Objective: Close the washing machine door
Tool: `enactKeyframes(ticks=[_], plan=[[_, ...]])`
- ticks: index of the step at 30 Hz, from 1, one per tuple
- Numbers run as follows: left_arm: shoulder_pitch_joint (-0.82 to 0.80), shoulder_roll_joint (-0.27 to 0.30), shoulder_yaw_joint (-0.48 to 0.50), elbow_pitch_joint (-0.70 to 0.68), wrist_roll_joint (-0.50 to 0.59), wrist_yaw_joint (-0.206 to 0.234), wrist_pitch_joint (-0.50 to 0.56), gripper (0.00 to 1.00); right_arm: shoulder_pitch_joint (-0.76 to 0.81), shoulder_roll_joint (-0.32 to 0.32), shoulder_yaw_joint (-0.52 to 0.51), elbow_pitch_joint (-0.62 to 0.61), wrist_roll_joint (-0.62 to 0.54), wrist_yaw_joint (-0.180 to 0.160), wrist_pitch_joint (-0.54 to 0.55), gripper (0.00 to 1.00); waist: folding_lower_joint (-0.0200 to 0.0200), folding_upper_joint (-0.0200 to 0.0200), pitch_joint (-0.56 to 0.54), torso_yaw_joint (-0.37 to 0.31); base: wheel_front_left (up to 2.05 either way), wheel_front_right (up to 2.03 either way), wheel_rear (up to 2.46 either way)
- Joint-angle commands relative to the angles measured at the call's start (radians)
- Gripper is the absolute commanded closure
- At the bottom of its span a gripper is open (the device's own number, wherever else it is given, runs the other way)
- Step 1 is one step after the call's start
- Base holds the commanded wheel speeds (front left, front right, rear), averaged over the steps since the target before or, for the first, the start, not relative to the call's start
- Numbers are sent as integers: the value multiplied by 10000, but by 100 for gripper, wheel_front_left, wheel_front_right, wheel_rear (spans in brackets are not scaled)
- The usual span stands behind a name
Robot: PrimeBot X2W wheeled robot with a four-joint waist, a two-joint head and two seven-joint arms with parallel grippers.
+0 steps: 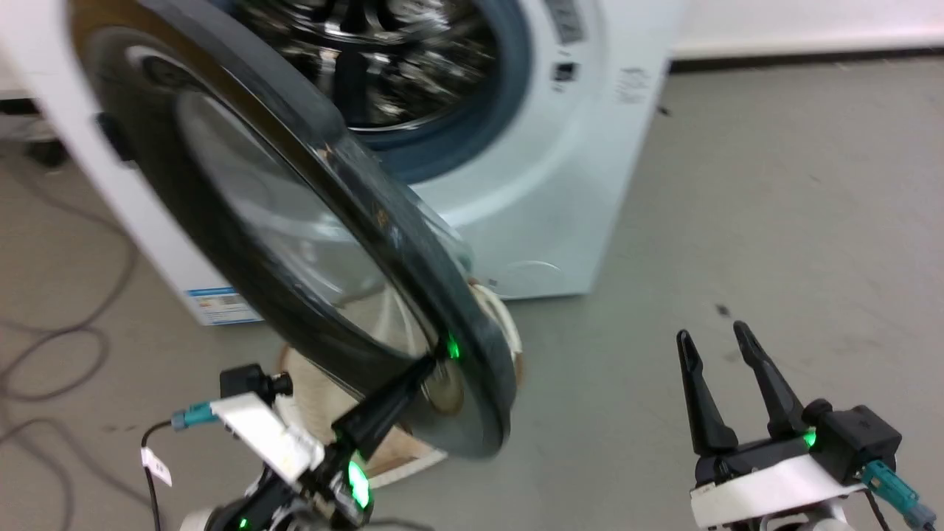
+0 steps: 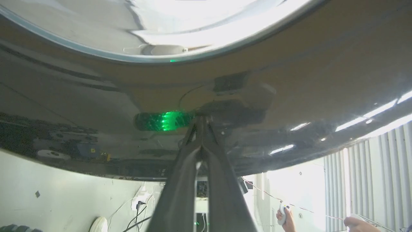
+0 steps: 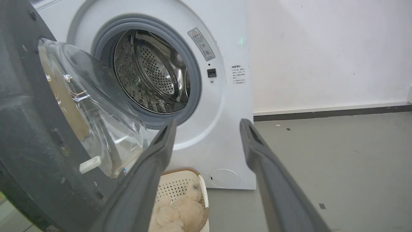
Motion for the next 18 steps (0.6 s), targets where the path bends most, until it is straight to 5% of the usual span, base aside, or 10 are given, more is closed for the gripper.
enactKeyframes(ticks=[1, 10, 18], plan=[[-337, -23, -92, 124, -10, -111, -261, 100, -186, 38, 24, -71, 27, 50, -44, 0, -1, 0, 580, -857, 0, 0, 0], [-2162, -23, -251, 1421, 240, -322, -2277, 100, -340, 73, 204, -192, 342, 50, -44, 0, -1, 0, 1214, -2298, 0, 0, 0], [-3865, -24, -443, 2676, -106, -449, -3928, 100, -365, 76, 313, -213, 580, 50, -44, 0, -1, 0, 1390, -2796, 0, 0, 0]])
